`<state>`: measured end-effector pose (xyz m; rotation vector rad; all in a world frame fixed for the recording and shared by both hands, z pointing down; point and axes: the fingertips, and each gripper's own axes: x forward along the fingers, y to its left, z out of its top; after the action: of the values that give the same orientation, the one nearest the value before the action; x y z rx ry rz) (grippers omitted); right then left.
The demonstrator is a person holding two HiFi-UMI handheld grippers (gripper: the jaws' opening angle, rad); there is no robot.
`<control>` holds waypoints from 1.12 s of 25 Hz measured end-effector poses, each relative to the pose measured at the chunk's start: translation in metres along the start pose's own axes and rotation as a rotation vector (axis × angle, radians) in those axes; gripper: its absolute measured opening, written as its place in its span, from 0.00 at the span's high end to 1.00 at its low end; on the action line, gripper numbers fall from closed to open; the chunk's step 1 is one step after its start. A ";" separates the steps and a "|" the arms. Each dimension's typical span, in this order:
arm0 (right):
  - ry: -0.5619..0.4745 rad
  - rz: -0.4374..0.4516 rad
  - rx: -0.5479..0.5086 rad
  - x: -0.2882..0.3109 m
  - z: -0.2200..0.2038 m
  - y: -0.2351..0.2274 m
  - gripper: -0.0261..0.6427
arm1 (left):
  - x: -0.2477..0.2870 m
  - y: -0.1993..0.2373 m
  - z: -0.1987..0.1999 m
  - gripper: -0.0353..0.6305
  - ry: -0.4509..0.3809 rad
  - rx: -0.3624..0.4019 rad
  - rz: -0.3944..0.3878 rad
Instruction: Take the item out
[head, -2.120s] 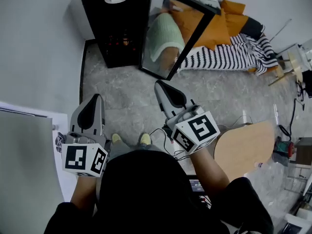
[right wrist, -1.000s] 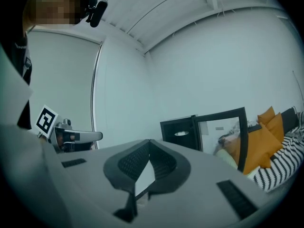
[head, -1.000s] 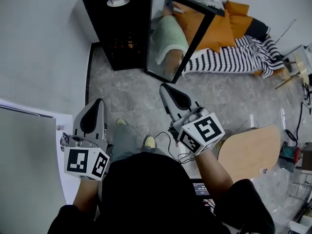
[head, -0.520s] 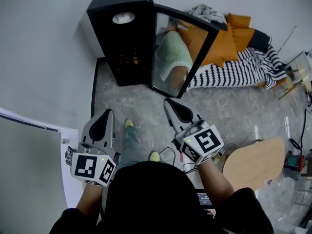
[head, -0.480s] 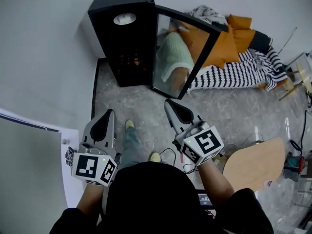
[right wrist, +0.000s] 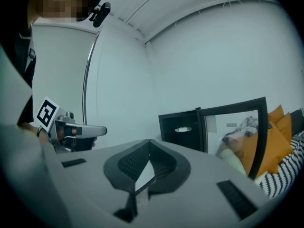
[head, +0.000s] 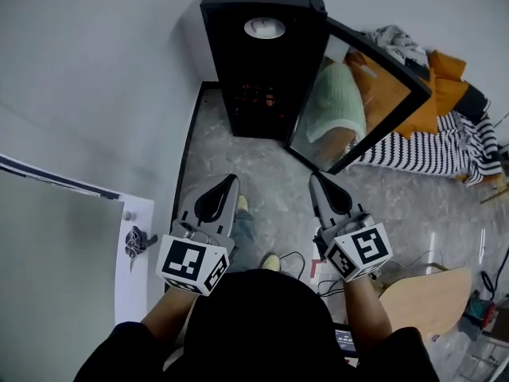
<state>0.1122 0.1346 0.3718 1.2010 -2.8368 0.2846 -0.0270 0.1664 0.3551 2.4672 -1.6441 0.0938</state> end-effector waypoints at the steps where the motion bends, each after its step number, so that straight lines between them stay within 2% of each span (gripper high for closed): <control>1: 0.006 0.002 -0.001 0.009 -0.002 -0.002 0.95 | 0.007 0.008 0.000 0.94 0.005 -0.004 0.001; 12: 0.059 0.014 0.040 0.101 0.006 -0.046 0.95 | 0.093 0.071 0.012 0.94 0.046 -0.048 -0.002; 20: 0.060 -0.033 0.045 0.163 0.031 -0.069 0.95 | 0.140 0.113 0.033 0.94 0.053 -0.065 -0.040; 28: 0.084 -0.085 0.023 0.221 0.038 -0.080 0.95 | 0.171 0.174 0.042 0.94 0.049 -0.069 -0.068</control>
<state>0.0163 -0.0836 0.3725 1.2779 -2.7110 0.3555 -0.1222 -0.0622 0.3586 2.4469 -1.5166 0.0866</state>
